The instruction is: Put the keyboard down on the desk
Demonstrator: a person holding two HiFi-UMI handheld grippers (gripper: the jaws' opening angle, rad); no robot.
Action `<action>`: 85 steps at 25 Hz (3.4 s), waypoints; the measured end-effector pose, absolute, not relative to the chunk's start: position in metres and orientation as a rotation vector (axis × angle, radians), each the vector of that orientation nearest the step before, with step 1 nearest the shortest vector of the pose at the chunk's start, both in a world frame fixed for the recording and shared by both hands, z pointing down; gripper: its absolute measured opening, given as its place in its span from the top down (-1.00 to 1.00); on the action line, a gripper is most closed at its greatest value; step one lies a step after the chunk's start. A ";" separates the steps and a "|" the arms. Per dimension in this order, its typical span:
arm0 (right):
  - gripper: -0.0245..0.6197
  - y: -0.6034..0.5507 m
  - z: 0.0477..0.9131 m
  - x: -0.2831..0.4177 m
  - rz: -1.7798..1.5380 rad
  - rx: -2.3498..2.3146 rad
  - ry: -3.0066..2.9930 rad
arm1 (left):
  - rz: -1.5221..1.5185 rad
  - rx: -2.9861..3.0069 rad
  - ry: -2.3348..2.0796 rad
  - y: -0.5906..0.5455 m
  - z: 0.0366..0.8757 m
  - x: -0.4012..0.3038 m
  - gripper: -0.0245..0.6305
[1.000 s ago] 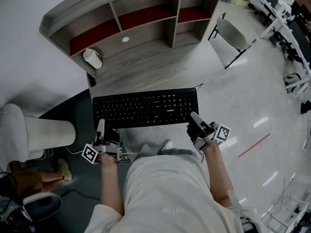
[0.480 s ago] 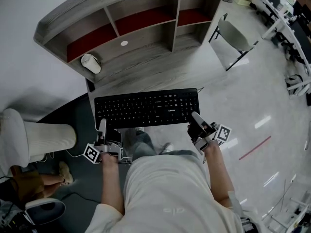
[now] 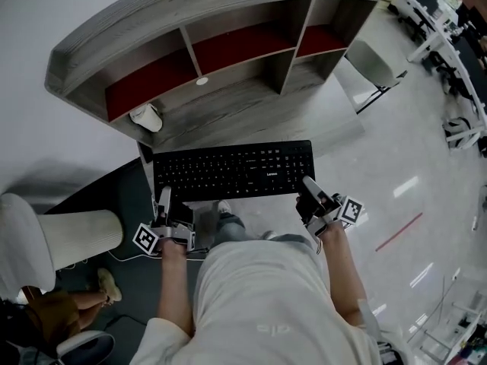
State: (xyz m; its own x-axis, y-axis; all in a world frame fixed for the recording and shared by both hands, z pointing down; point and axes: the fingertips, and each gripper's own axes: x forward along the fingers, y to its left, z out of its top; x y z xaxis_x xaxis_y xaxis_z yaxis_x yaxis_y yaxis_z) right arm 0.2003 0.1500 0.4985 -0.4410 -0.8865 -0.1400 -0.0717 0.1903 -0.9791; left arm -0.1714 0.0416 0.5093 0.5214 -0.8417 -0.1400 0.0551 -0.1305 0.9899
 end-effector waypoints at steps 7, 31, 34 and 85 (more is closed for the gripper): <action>0.60 0.150 0.500 0.201 -1.354 -0.947 1.666 | -0.849 1.486 -0.703 0.039 0.513 -0.169 0.68; 0.60 0.047 0.556 0.163 -1.473 -1.108 1.619 | -0.693 1.302 -0.693 -0.024 0.604 -0.216 0.68; 0.60 0.026 0.569 0.165 -1.519 -1.100 1.637 | -0.693 1.283 -0.719 -0.030 0.615 -0.217 0.68; 0.47 -0.084 0.730 0.168 -2.095 -1.211 1.726 | -0.673 1.037 -1.133 -0.063 0.740 -0.218 0.64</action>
